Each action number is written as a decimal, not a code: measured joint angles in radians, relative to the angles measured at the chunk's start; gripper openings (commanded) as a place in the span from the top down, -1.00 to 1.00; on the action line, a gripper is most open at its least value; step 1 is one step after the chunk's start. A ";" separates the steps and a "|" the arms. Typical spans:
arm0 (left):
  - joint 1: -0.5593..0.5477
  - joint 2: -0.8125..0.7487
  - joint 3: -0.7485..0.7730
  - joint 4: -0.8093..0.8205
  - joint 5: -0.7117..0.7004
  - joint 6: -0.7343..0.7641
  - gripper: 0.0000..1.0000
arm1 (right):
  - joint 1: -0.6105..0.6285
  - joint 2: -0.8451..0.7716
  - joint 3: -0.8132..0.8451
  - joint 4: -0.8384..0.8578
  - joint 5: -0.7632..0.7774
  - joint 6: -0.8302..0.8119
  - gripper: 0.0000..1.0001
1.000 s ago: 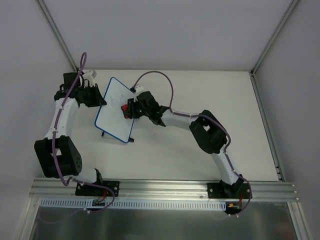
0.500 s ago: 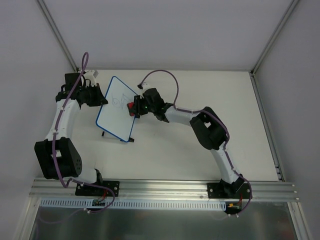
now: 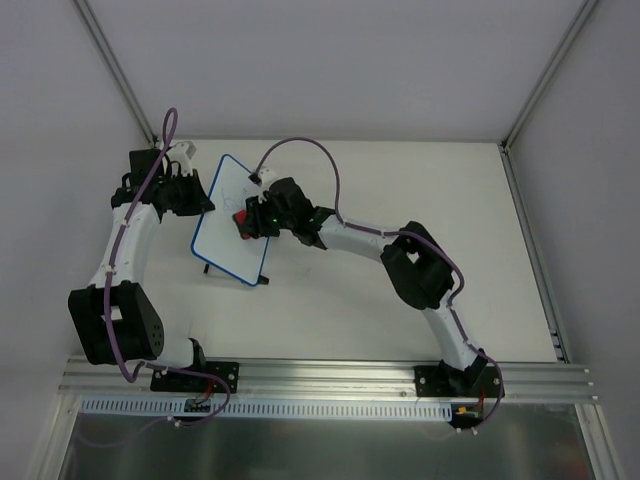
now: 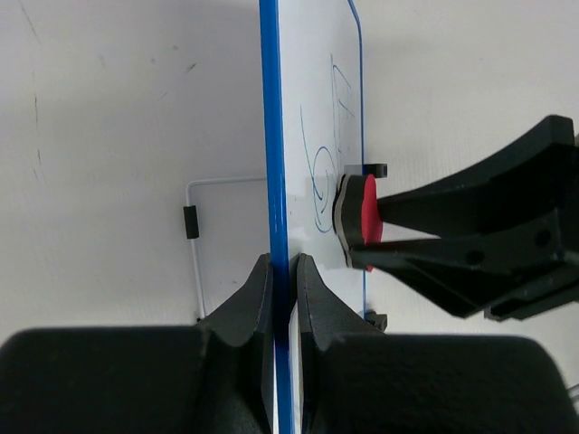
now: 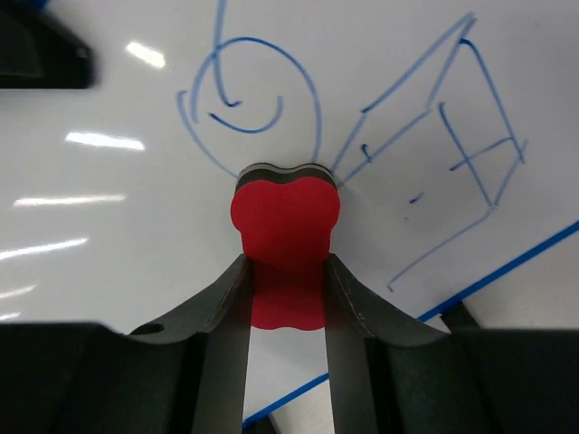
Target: Erase the whiteboard
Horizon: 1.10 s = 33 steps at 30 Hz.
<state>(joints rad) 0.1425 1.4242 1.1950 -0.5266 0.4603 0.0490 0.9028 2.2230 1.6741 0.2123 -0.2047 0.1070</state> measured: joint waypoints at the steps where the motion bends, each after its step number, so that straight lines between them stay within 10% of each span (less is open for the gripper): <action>1: -0.001 -0.001 0.000 -0.003 0.000 0.000 1.00 | 0.010 -0.005 0.006 -0.004 -0.003 -0.004 0.99; 33: -0.039 -0.051 -0.022 -0.026 -0.046 0.011 1.00 | -0.121 0.106 0.082 -0.095 0.034 0.065 0.99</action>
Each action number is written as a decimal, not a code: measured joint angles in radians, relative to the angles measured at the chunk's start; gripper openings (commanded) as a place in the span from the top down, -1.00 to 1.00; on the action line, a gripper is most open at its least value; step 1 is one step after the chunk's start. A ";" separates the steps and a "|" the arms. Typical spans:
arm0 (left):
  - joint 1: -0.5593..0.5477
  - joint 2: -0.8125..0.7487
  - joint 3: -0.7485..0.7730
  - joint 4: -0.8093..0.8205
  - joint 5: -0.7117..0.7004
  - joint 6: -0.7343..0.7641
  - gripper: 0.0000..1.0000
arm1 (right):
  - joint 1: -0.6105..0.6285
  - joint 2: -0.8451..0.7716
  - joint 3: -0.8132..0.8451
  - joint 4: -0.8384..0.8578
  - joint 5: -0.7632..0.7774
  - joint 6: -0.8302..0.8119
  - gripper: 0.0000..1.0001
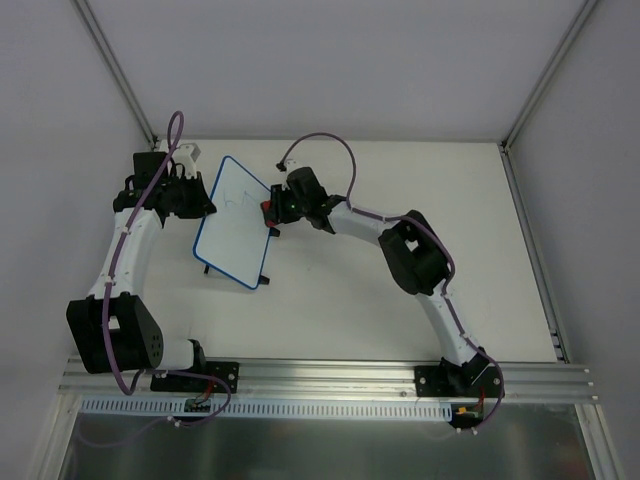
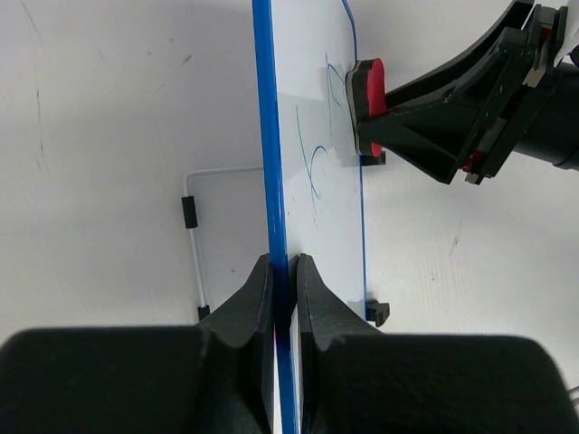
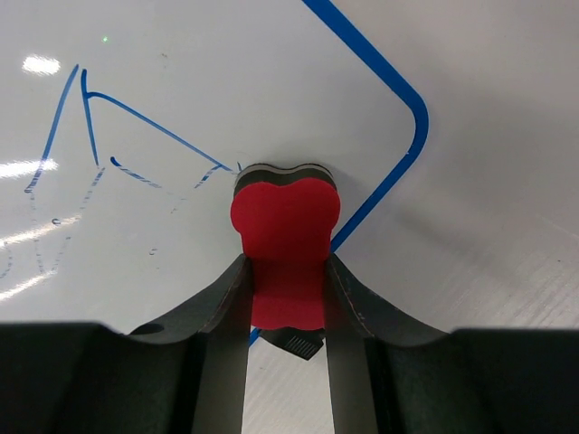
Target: Erase the whiteboard
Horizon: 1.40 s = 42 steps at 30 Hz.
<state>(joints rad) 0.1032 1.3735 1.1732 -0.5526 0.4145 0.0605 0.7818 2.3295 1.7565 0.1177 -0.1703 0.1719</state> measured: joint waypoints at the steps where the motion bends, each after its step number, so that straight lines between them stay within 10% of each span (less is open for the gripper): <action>1: 0.000 0.000 0.000 -0.001 -0.001 0.000 1.00 | 0.001 0.000 0.001 -0.001 0.002 -0.001 0.99; 19: -0.013 0.007 0.004 -0.020 -0.047 0.009 1.00 | 0.158 0.000 0.283 0.002 -0.042 -0.047 0.98; 42: -0.013 0.011 0.010 -0.032 -0.068 0.018 1.00 | 0.015 0.007 0.021 0.086 -0.036 0.071 0.99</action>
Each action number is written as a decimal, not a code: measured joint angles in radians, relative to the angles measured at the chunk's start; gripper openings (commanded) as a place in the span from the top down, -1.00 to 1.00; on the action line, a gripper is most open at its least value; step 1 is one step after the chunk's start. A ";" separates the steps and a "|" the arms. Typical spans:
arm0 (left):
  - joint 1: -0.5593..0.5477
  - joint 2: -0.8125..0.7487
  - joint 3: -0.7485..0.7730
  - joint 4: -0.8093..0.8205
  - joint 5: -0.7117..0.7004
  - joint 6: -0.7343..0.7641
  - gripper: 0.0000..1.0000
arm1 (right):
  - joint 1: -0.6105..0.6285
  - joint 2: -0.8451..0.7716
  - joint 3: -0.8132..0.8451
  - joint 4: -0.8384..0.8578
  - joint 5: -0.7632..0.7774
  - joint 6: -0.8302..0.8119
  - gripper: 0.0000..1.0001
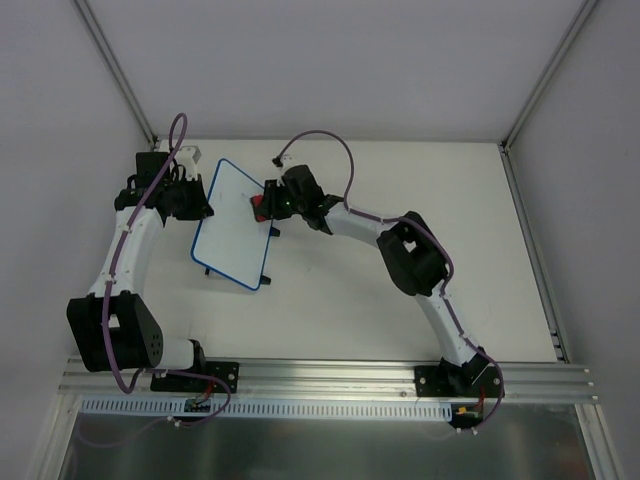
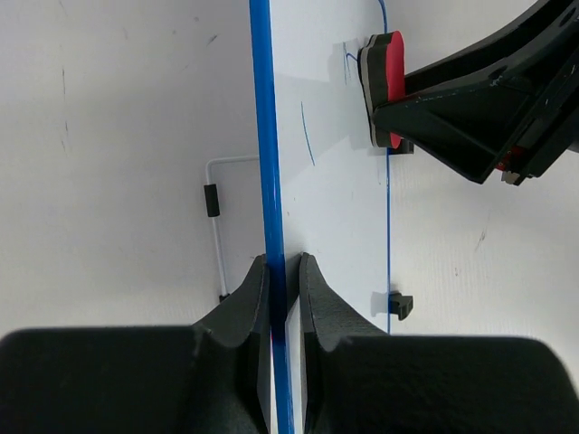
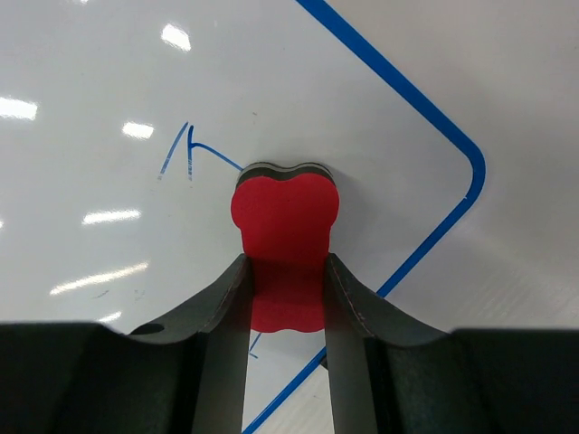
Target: Erase the whiteboard
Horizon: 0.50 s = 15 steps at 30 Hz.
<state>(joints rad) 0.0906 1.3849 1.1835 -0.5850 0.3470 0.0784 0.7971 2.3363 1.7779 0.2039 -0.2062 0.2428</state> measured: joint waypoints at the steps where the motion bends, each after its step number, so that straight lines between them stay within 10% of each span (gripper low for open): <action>1: 0.000 0.001 0.002 -0.002 0.000 0.000 1.00 | 0.003 0.000 0.001 -0.001 0.006 0.000 0.99; 15: 0.000 0.010 0.003 -0.016 -0.039 0.003 1.00 | 0.135 -0.019 0.125 -0.026 0.024 -0.015 0.99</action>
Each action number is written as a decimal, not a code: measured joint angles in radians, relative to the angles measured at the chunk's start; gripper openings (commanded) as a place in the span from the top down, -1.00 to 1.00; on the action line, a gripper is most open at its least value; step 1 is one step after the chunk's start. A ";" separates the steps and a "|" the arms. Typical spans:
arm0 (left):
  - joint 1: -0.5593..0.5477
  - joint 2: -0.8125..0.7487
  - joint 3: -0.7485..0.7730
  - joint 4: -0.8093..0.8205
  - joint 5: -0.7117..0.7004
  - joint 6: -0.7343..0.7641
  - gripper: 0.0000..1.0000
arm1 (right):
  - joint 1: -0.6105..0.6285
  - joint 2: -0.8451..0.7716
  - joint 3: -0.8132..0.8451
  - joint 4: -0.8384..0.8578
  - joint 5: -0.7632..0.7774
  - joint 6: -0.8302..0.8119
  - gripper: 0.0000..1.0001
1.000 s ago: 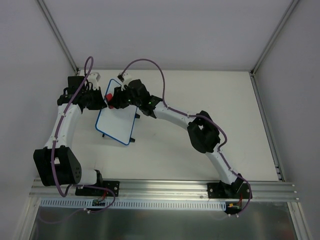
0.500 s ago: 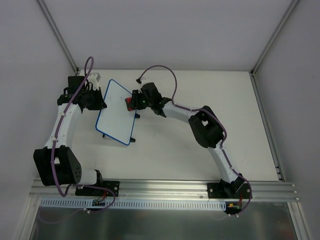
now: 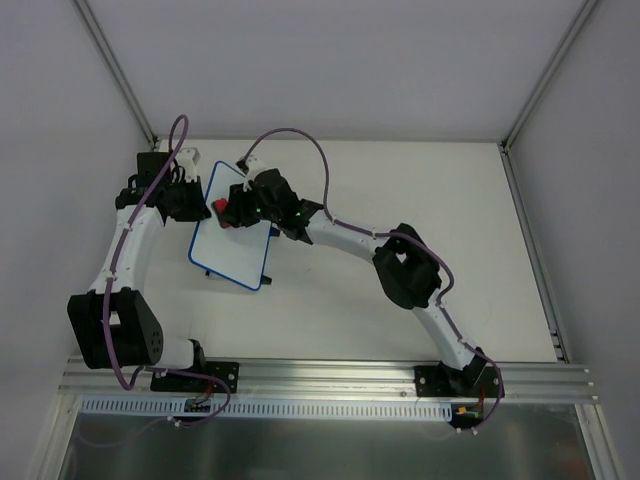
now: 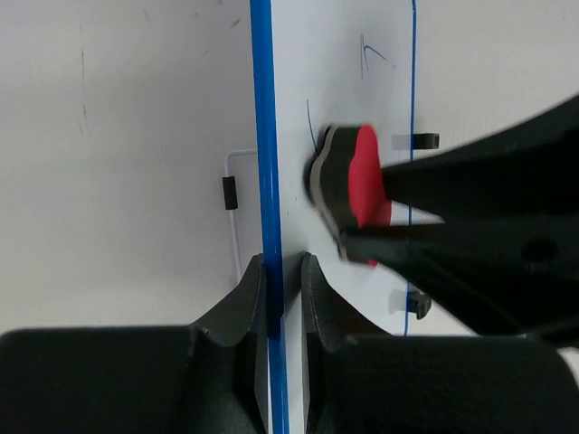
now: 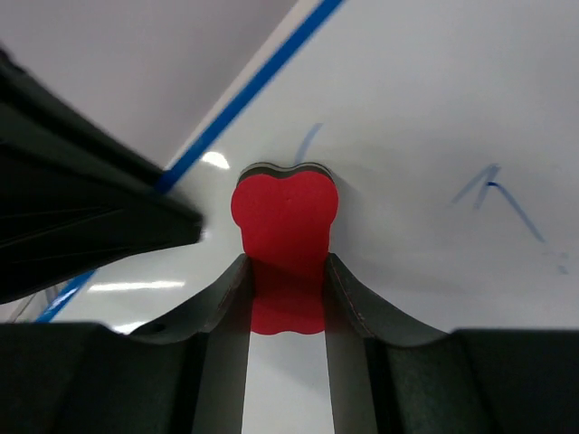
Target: Erase the whiteboard
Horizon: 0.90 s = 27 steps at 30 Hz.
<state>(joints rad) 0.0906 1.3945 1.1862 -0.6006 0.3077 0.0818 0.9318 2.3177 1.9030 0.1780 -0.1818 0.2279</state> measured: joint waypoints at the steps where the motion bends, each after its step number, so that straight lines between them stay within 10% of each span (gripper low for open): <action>1: 0.000 0.001 0.000 0.000 -0.003 0.002 1.00 | 0.011 -0.005 -0.001 0.006 -0.005 0.000 0.99; 27: -0.020 0.002 0.010 -0.008 -0.024 0.016 1.00 | -0.109 -0.095 -0.482 0.261 -0.037 0.143 0.99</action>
<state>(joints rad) 0.0708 1.3964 1.1961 -0.6090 0.2832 0.0978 0.8230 2.2230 1.4212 0.4393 -0.2184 0.3714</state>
